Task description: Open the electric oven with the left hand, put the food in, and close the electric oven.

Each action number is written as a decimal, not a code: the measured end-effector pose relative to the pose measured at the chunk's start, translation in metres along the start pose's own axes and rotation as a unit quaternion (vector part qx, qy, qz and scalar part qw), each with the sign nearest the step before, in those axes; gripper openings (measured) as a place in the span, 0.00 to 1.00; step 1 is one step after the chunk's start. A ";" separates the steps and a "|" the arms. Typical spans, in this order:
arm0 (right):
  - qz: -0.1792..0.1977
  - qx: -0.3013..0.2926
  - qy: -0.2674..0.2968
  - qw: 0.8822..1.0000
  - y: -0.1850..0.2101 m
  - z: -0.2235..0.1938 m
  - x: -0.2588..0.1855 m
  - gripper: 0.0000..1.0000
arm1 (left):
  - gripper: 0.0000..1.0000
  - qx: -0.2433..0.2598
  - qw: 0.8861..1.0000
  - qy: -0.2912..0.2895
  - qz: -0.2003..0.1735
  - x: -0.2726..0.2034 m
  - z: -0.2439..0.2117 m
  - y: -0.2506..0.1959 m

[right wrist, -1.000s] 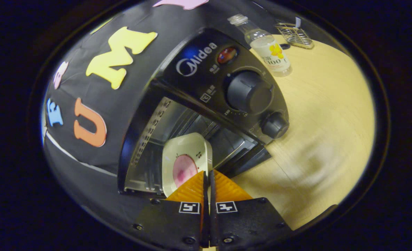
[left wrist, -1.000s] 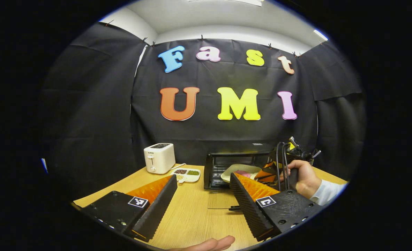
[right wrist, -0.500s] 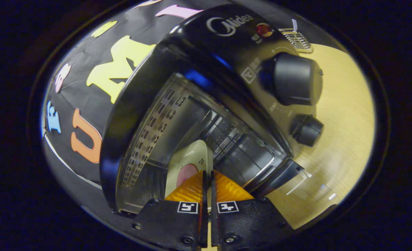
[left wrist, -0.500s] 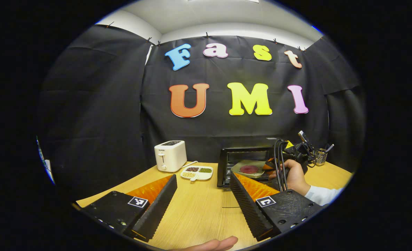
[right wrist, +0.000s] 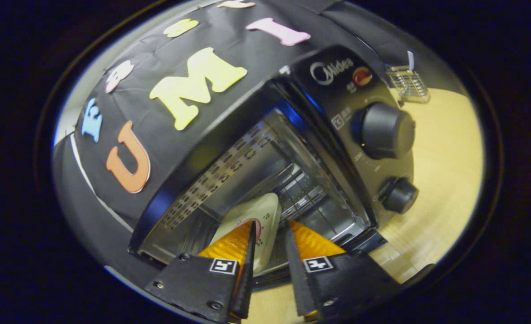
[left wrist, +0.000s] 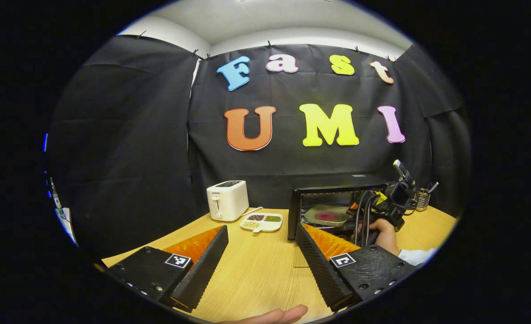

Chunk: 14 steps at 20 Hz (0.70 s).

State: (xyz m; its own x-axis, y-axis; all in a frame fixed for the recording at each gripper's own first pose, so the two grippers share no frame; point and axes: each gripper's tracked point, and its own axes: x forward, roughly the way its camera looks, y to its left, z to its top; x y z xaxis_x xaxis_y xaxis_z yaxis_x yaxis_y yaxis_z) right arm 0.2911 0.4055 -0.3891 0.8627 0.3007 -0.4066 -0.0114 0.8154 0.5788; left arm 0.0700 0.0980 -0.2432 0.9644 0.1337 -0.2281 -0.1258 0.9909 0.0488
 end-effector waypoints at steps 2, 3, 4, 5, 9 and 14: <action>0.018 -0.043 -0.014 0.999 0.006 0.002 -0.021 0.47 | 0.96 -0.001 1.000 0.006 0.002 0.001 -0.003 -0.002; 0.026 -0.059 -0.015 0.998 0.009 0.002 -0.031 0.53 | 0.96 -0.001 1.000 0.010 0.002 0.000 -0.005 -0.003; 0.036 -0.080 -0.018 0.996 0.011 0.000 -0.046 0.60 | 0.96 -0.001 1.000 0.012 0.001 0.000 -0.008 -0.005; 0.045 -0.104 -0.019 0.993 0.013 -0.003 -0.058 0.70 | 0.96 -0.001 1.000 0.015 0.000 0.000 -0.011 -0.008; 0.082 -0.153 0.000 0.985 0.019 -0.003 -0.110 0.92 | 0.96 -0.007 0.999 0.046 -0.011 0.004 -0.029 -0.022; 0.111 -0.218 -0.037 0.969 0.022 0.035 -0.168 0.95 | 0.96 -0.004 0.996 0.085 -0.034 0.008 -0.051 -0.051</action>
State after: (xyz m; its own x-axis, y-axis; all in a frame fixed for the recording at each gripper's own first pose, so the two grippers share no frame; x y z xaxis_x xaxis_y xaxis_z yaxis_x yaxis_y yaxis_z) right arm 0.1638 0.3554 -0.2835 0.8479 0.4698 -0.2458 -0.3995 0.8708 0.2864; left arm 0.0720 0.0494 -0.2966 0.9174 0.0658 -0.3924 -0.0634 0.9978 0.0190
